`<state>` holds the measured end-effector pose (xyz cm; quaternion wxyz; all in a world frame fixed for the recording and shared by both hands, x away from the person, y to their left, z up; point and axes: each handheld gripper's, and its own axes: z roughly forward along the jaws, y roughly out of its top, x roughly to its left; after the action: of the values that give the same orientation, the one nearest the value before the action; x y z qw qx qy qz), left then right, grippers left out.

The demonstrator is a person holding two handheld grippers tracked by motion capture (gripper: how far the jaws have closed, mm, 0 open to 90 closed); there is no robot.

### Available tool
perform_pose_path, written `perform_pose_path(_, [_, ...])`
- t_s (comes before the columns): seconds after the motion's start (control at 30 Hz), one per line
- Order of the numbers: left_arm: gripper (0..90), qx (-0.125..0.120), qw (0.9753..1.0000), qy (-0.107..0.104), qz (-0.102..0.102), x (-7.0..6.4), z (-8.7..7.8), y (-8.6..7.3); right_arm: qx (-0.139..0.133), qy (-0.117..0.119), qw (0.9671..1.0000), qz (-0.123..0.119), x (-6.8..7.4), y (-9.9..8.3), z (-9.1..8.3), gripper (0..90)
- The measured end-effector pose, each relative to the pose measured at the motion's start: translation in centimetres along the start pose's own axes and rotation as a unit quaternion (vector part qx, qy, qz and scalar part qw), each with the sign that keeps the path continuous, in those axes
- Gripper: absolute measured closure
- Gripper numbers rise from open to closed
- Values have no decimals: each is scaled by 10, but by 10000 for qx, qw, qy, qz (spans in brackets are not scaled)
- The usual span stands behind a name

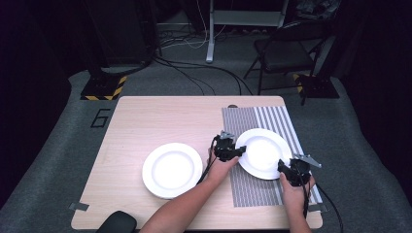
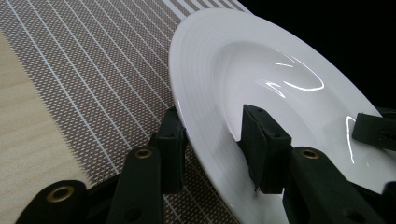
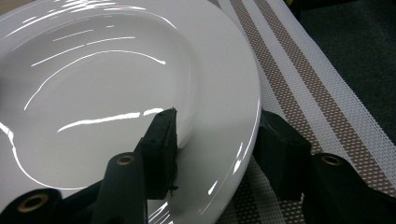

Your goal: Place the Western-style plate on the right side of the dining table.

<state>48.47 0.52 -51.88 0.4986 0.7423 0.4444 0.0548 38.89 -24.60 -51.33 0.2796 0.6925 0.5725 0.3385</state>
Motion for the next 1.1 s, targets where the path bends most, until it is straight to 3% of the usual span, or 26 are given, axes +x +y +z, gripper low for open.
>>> perform_pose_path(0.5, [591, 119, 9999, -26, -98, 2, 10, -2, -86, -87, 9999, 34, -1, 2, 0, 521])
perform_pose_path(1.0, [568, 155, 9998, 56, 61, 2, 12, -3, -142, -84, 9998, 77, -1, 1, 0, 520])
perform_pose_path(1.1, [568, 152, 9999, 27, -27, 3, 11, -2, -131, -70, 9999, 31, -1, 1, 0, 507])
